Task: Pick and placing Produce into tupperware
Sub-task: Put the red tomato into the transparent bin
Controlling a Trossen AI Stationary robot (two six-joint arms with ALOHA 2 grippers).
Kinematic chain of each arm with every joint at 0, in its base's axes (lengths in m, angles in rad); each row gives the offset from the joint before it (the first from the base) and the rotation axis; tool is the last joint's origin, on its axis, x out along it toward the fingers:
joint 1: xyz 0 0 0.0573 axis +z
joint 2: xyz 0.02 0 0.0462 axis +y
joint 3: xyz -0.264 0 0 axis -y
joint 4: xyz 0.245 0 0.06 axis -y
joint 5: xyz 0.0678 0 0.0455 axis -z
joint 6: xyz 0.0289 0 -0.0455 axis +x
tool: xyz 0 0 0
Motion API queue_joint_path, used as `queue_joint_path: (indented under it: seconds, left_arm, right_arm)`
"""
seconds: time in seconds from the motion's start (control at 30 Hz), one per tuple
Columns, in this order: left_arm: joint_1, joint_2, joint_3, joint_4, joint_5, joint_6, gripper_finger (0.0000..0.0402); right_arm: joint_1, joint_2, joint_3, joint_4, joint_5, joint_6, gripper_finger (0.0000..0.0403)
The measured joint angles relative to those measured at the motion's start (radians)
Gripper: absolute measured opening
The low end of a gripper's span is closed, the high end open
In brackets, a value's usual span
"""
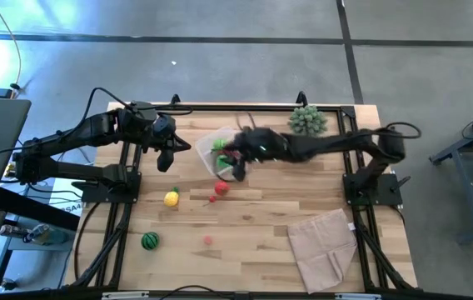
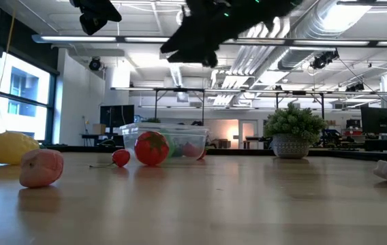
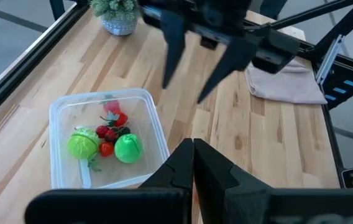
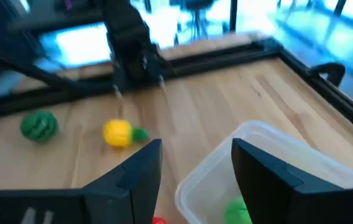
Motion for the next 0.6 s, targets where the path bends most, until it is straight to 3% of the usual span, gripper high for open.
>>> queue_joint_path:
  seconds: [0.1, 0.2, 0.43, 0.6]
  left_arm:
    - [0.0, 0.0, 0.0, 0.0, 0.0, 0.0, 0.0001]
    - [0.0, 0.0, 0.0, 0.0, 0.0, 0.0, 0.0001]
    - [0.0, 0.0, 0.0, 0.0, 0.0, 0.0, 0.0001]
    - [0.0, 0.0, 0.0, 0.0, 0.0, 0.0, 0.0001]
  right_arm:
    - [0.059, -0.034, -0.173, 0.202, 0.078, 0.02, 0.0186]
    - [0.126, -0.033, -0.256, 0.265, 0.157, 0.015, 0.0186]
    - [0.226, 0.078, -0.286, 0.348, 0.378, 0.054, 0.0186]
    - [0.259, 0.21, -0.286, 0.485, 0.42, 0.111, 0.0186]
